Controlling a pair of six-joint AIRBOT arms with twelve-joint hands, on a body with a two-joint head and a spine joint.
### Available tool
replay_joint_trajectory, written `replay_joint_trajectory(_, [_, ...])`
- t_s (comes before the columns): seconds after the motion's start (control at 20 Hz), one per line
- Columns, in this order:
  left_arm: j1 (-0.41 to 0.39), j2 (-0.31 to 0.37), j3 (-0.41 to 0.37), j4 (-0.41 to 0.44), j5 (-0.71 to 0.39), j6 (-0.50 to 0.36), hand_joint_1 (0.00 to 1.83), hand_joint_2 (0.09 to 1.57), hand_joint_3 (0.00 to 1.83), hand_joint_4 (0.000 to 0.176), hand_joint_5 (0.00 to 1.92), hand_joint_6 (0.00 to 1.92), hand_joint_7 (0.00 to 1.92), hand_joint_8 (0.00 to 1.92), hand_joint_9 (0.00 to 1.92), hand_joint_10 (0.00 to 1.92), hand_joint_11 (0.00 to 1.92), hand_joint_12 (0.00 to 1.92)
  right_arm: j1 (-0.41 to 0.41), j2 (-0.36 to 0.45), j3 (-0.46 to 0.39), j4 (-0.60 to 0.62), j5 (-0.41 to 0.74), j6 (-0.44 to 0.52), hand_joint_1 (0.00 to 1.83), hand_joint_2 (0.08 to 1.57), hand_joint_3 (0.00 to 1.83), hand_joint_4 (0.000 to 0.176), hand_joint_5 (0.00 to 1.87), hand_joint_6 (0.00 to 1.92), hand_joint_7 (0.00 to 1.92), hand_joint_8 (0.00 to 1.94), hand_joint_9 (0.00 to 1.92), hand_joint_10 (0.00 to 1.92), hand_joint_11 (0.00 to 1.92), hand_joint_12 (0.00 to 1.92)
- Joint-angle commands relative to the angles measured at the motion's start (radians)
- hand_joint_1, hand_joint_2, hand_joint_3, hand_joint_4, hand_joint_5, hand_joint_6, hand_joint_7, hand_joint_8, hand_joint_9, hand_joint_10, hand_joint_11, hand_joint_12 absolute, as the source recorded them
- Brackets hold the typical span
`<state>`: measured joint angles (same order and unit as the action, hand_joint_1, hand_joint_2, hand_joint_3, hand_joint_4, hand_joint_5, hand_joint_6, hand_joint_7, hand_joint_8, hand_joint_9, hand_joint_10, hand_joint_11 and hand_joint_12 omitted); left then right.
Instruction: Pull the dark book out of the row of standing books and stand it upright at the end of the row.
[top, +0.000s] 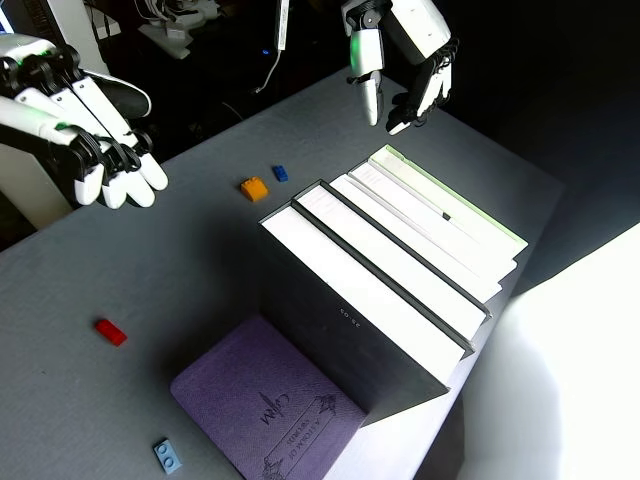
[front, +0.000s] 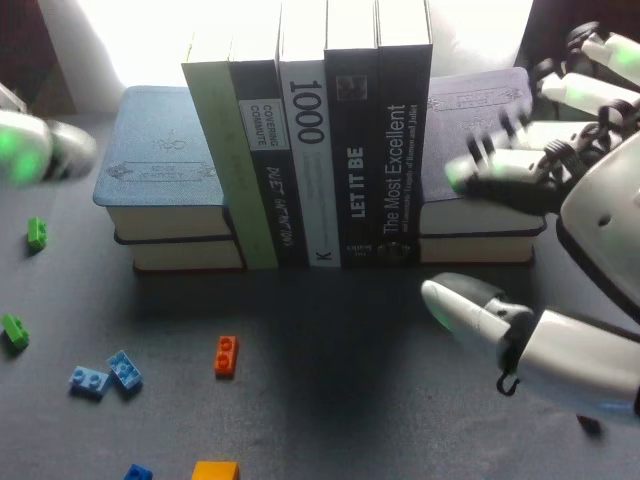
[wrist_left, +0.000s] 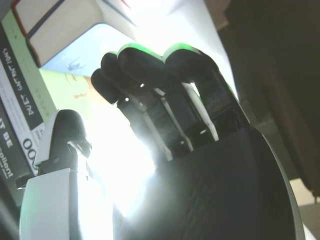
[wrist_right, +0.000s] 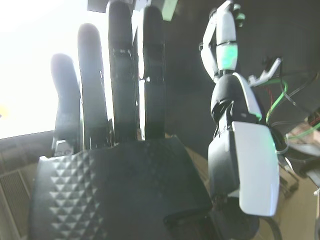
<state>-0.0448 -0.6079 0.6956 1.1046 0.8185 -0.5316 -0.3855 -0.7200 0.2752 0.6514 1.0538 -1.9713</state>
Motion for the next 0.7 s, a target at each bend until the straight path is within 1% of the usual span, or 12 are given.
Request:
replay_joint_trajectory(0.0, [-0.011, 0.01, -0.001, 0.082, -0.012, -0.002, 0.14, 1.19, 0.01, 0.05, 0.17, 0.01, 0.18, 0.0, 0.21, 0.01, 0.0, 0.75, 0.021, 0.012, -0.01, -0.037, 0.068, -0.023, 0.08, 1.18, 0.01, 0.0, 0.27, 0.0, 0.25, 0.0, 0.25, 0.01, 0.0, 0.67])
replay_joint_trajectory(0.05, [-0.011, 0.01, -0.001, 0.081, -0.012, -0.002, 0.12, 1.19, 0.01, 0.051, 0.17, 0.0, 0.18, 0.0, 0.21, 0.0, 0.0, 0.71, 0.046, 0.021, -0.025, 0.023, 0.039, -0.052, 0.06, 1.18, 0.01, 0.0, 0.27, 0.0, 0.27, 0.01, 0.26, 0.01, 0.0, 0.65])
replay_joint_trajectory(0.1, [-0.011, 0.01, -0.001, 0.08, -0.012, -0.002, 0.13, 1.19, 0.0, 0.053, 0.16, 0.0, 0.18, 0.0, 0.21, 0.01, 0.0, 0.71, 0.052, 0.023, -0.029, 0.028, 0.04, -0.058, 0.06, 1.18, 0.01, 0.0, 0.28, 0.01, 0.29, 0.01, 0.26, 0.01, 0.0, 0.65])
replay_joint_trajectory(0.15, [-0.011, 0.01, -0.001, 0.079, -0.012, -0.002, 0.1, 1.18, 0.0, 0.05, 0.16, 0.0, 0.18, 0.0, 0.21, 0.0, 0.0, 0.76, 0.056, 0.022, -0.03, 0.028, 0.042, -0.058, 0.05, 1.19, 0.01, 0.0, 0.26, 0.0, 0.27, 0.0, 0.25, 0.0, 0.0, 0.68])
replay_joint_trajectory(0.2, [-0.01, 0.01, -0.001, 0.078, -0.012, -0.002, 0.1, 1.19, 0.0, 0.054, 0.15, 0.0, 0.16, 0.0, 0.2, 0.0, 0.0, 0.77, 0.058, 0.022, -0.029, 0.028, 0.044, -0.06, 0.06, 1.17, 0.0, 0.0, 0.28, 0.01, 0.29, 0.01, 0.27, 0.01, 0.0, 0.76])
replay_joint_trajectory(0.25, [-0.01, 0.01, -0.001, 0.077, -0.012, -0.002, 0.11, 1.19, 0.0, 0.054, 0.17, 0.0, 0.17, 0.0, 0.21, 0.0, 0.0, 0.8, 0.06, 0.021, -0.029, 0.028, 0.046, -0.061, 0.06, 1.17, 0.0, 0.0, 0.28, 0.0, 0.28, 0.0, 0.26, 0.0, 0.0, 0.75])
replay_joint_trajectory(0.35, [-0.01, 0.01, -0.001, 0.075, -0.012, -0.002, 0.08, 1.19, 0.0, 0.049, 0.17, 0.01, 0.17, 0.0, 0.2, 0.0, 0.0, 0.82, 0.078, 0.012, -0.025, 0.028, 0.047, -0.075, 0.08, 1.16, 0.0, 0.0, 0.3, 0.01, 0.28, 0.0, 0.28, 0.01, 0.0, 0.82])
replay_joint_trajectory(0.4, [-0.01, 0.01, -0.002, 0.075, -0.012, -0.002, 0.06, 1.19, 0.0, 0.053, 0.17, 0.0, 0.17, 0.0, 0.19, 0.0, 0.0, 0.82, 0.087, 0.005, -0.018, 0.028, 0.047, -0.078, 0.08, 1.16, 0.0, 0.0, 0.31, 0.01, 0.27, 0.0, 0.28, 0.0, 0.0, 0.8])
replay_joint_trajectory(0.5, [-0.01, 0.01, -0.003, 0.075, -0.012, -0.002, 0.05, 1.2, 0.01, 0.06, 0.17, 0.0, 0.17, 0.0, 0.19, 0.0, 0.0, 0.78, 0.118, -0.026, 0.017, 0.028, 0.046, -0.082, 0.07, 1.16, 0.0, 0.0, 0.28, 0.01, 0.28, 0.01, 0.27, 0.0, 0.0, 0.67])
replay_joint_trajectory(0.55, [-0.01, 0.01, -0.002, 0.075, -0.012, -0.002, 0.06, 1.2, 0.01, 0.063, 0.17, 0.0, 0.16, 0.0, 0.19, 0.0, 0.0, 0.78, 0.131, -0.046, 0.039, 0.028, 0.041, -0.083, 0.05, 1.17, 0.0, 0.0, 0.28, 0.01, 0.28, 0.0, 0.27, 0.0, 0.0, 0.66])
replay_joint_trajectory(0.6, [-0.01, 0.01, -0.002, 0.075, -0.012, -0.002, 0.05, 1.2, 0.0, 0.054, 0.17, 0.0, 0.16, 0.0, 0.19, 0.01, 0.0, 0.78, 0.143, -0.067, 0.06, 0.028, 0.035, -0.09, 0.06, 1.16, 0.0, 0.0, 0.3, 0.01, 0.27, 0.0, 0.24, 0.0, 0.0, 0.67])
replay_joint_trajectory(0.65, [-0.01, 0.01, -0.001, 0.075, -0.012, -0.002, 0.08, 1.21, 0.01, 0.054, 0.18, 0.01, 0.17, 0.0, 0.2, 0.01, 0.0, 0.79, 0.159, -0.093, 0.083, 0.028, 0.03, -0.106, 0.03, 1.15, 0.0, 0.023, 0.33, 0.02, 0.24, 0.0, 0.22, 0.0, 0.0, 0.69])
